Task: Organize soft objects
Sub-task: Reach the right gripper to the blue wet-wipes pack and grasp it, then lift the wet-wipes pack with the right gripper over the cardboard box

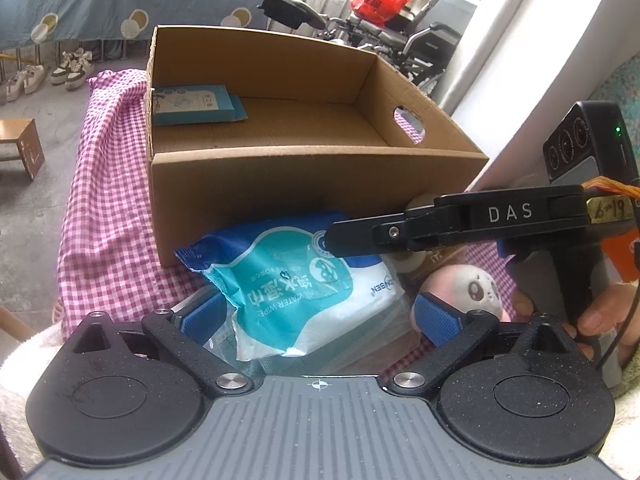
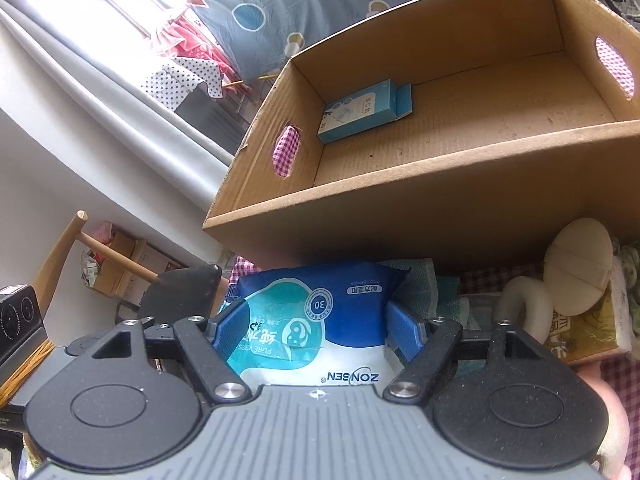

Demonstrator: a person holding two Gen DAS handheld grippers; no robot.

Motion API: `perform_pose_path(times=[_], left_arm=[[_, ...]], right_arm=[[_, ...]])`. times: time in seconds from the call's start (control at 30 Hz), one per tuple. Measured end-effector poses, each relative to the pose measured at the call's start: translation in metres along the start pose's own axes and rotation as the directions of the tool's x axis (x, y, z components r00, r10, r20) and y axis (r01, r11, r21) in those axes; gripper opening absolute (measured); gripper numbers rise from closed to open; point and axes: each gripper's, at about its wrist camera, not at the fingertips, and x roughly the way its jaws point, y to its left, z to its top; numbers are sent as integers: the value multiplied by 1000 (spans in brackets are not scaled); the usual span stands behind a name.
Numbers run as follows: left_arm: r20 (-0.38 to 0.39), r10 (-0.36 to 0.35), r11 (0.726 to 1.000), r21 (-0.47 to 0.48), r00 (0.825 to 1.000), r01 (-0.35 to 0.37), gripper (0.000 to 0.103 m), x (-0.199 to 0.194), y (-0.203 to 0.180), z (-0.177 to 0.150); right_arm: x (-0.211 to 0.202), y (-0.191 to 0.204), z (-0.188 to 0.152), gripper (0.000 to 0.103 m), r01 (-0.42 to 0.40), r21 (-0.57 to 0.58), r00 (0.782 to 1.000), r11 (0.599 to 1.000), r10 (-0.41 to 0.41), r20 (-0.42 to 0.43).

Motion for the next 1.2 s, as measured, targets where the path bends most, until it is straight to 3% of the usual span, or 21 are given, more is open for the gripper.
perform_pose_path(times=[0.3, 0.7, 0.9, 1.07, 1.2], left_arm=[[-24, 37, 999, 33, 999, -36, 93, 17, 1, -1], [13, 54, 998, 36, 998, -54, 92, 10, 6, 5], [-11, 26, 1000, 1, 1000, -26, 91, 24, 14, 8], [0, -10, 999, -38, 1000, 10, 92, 12, 14, 4], [4, 2, 999, -39, 1000, -2, 91, 4, 11, -3]], right_arm=[[4, -5, 2, 73, 38, -3, 999, 999, -38, 6], [7, -13, 7, 68, 53, 21, 998, 998, -53, -20], [14, -5, 3, 69, 41, -6, 998, 999, -41, -47], [2, 2, 0, 69, 10, -3, 999, 1000, -11, -45], [-1, 7, -6, 69, 5, -18, 999, 1000, -6, -45]])
